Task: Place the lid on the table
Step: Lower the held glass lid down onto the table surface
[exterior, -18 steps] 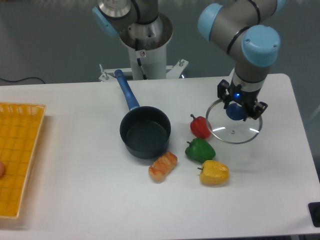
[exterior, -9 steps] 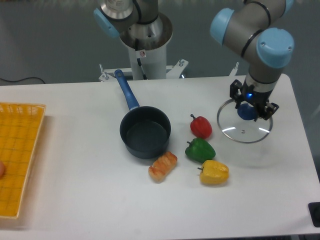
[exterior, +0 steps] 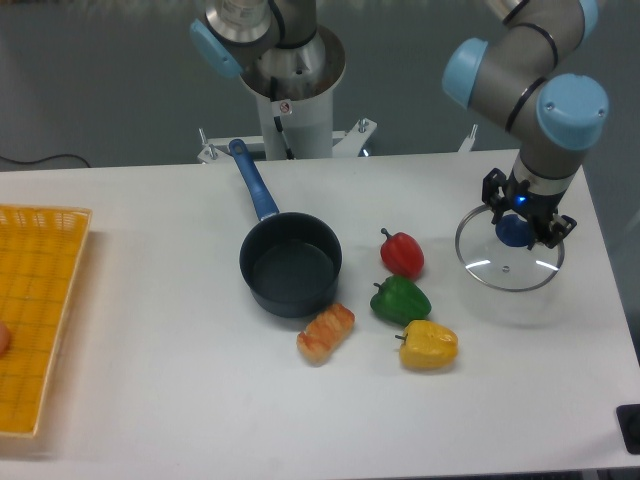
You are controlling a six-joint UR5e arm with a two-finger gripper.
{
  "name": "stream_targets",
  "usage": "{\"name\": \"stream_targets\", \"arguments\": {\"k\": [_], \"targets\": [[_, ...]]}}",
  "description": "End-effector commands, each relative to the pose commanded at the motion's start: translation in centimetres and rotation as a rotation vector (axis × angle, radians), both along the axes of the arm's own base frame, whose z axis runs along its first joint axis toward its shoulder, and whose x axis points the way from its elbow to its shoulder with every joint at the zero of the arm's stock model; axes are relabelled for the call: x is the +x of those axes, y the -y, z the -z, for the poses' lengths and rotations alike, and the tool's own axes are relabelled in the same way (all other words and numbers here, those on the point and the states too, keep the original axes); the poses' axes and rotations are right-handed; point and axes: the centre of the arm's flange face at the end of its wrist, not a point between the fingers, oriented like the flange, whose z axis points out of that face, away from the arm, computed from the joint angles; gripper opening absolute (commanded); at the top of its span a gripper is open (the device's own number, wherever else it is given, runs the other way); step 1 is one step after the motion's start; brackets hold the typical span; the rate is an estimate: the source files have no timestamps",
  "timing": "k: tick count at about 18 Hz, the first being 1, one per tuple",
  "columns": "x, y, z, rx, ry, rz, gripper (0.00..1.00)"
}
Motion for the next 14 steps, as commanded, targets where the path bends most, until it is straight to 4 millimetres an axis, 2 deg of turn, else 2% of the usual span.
{"name": "stream_targets", "arguments": {"k": [6, 9, 14], "targets": [[-0.4, -0.2, 3.1, 0.001, -0.005, 0.002, 0.61], [-0.6, -0.3, 3.5, 0.0, -0.001, 0.002, 0.61], [-1.1, -0.5, 5.3, 0.001, -0.008, 0.003, 0.61]]}}
